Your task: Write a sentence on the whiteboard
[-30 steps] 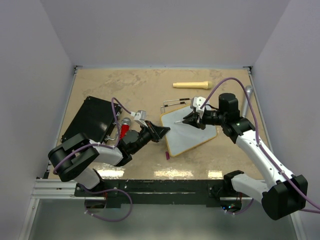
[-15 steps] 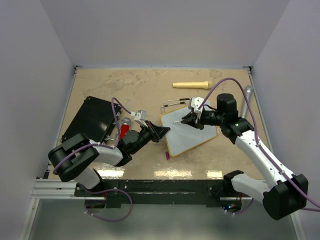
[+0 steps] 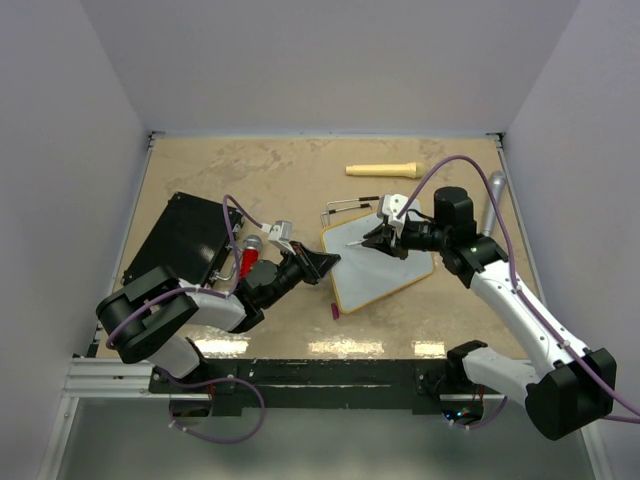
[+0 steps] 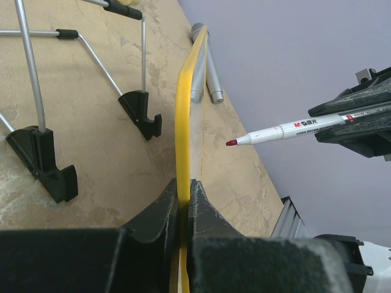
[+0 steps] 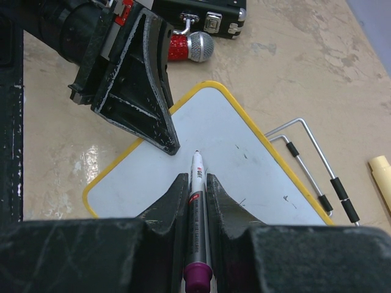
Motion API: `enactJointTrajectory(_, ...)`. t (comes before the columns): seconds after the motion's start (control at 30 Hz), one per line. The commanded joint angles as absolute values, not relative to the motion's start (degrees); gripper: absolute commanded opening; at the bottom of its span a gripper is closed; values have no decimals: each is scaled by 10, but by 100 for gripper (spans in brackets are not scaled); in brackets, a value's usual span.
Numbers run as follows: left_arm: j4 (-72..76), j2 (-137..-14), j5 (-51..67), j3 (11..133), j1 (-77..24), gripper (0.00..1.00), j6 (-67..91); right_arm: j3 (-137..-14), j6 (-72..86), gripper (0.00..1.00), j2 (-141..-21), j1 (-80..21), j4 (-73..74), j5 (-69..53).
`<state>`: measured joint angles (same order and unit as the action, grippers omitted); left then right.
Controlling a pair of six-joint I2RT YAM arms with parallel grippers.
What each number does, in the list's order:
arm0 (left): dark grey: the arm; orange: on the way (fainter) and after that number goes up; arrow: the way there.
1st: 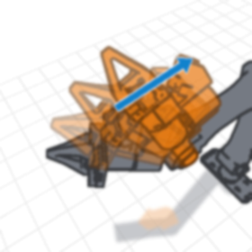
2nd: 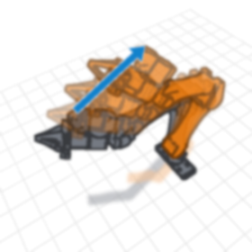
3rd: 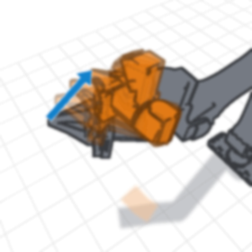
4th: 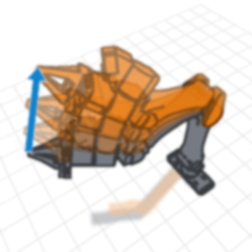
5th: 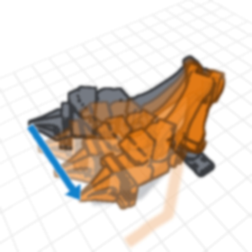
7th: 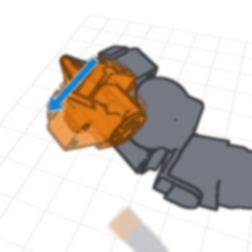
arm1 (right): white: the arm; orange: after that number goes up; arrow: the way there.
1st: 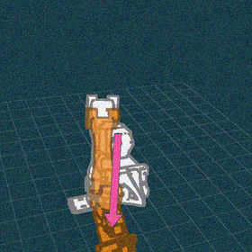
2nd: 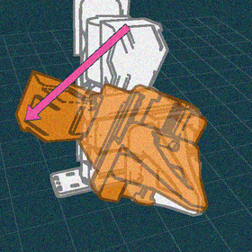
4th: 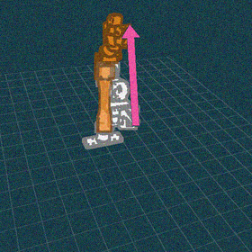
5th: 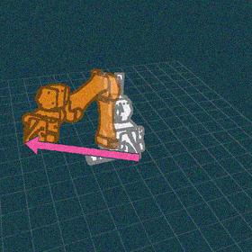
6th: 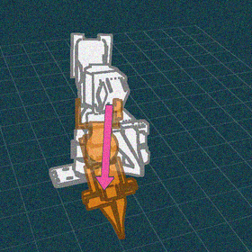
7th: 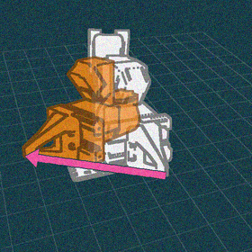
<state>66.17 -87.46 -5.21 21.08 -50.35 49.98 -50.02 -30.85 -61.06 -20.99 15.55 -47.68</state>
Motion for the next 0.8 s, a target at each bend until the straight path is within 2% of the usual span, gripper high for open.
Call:
enactJointTrajectory(0.0,686,-871,-54,211,-510,0,473,-499,-302,0,-602,-213,136,-497)
enactJointTrajectory(0.77,698,-877,-57,207,-512,0,483,-489,-286,0,-606,-214,116,-508)
